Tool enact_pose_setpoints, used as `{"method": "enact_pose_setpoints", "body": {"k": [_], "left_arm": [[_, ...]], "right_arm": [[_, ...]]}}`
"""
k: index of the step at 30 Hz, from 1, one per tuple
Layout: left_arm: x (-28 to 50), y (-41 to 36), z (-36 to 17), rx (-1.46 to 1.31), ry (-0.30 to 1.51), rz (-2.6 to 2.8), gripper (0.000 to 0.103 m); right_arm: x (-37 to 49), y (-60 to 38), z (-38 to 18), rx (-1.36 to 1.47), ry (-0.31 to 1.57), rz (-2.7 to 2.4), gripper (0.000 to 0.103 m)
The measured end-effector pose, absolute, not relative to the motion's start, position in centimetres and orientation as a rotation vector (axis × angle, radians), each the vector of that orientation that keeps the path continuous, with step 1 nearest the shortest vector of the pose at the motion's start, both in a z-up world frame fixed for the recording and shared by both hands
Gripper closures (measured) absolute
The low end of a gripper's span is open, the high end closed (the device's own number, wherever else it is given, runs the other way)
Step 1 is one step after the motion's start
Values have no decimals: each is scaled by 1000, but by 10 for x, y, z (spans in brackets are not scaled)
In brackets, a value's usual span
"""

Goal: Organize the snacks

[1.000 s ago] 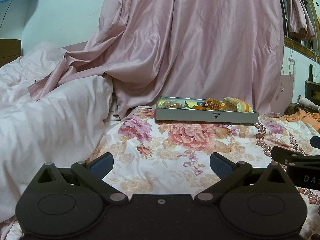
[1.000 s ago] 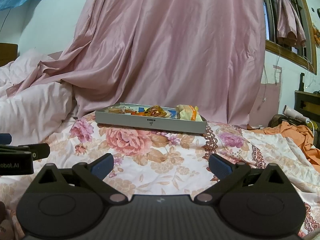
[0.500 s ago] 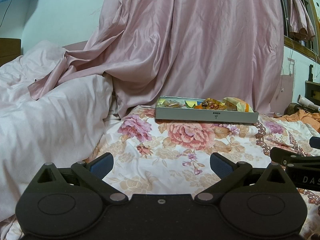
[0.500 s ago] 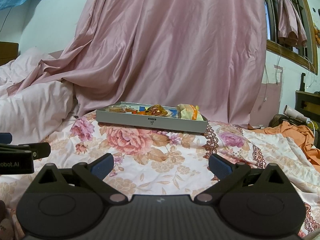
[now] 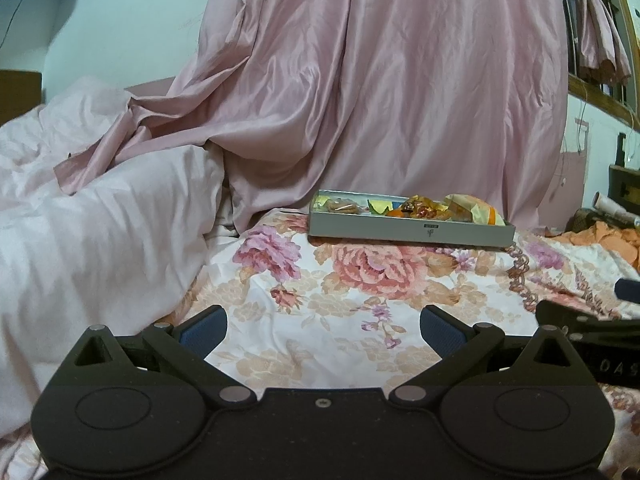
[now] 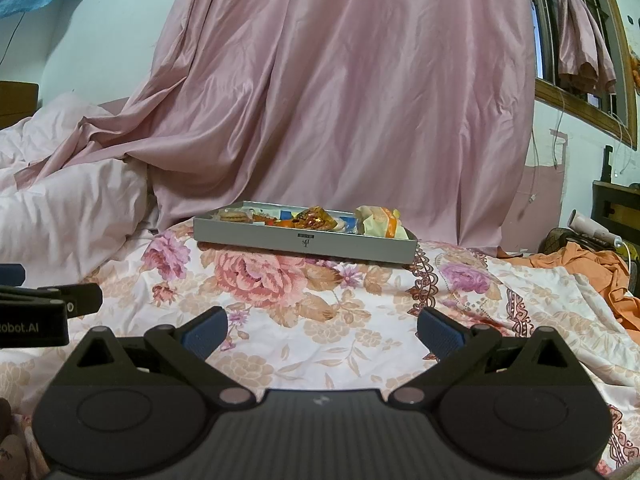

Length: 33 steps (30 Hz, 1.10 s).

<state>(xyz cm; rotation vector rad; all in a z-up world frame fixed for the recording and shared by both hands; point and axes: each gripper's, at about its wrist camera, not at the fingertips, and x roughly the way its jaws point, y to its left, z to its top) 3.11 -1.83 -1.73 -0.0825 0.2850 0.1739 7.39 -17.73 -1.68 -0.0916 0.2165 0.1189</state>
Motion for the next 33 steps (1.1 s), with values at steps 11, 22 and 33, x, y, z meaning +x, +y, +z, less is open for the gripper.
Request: {"method": "enact_pose_setpoints", "body": {"k": [11,22,33], "left_arm": [[38,-21,-20,-107,356,230,1],[40,-18,-20,-120,375,249,1],[42,-18,-21,-120,384,232,1]], "right_arm": [[76,-176,-18,-110,234,128,0],[77,-176,-17,-117,240,132,0],[77,-174,-18,-120,244,135,0]]}}
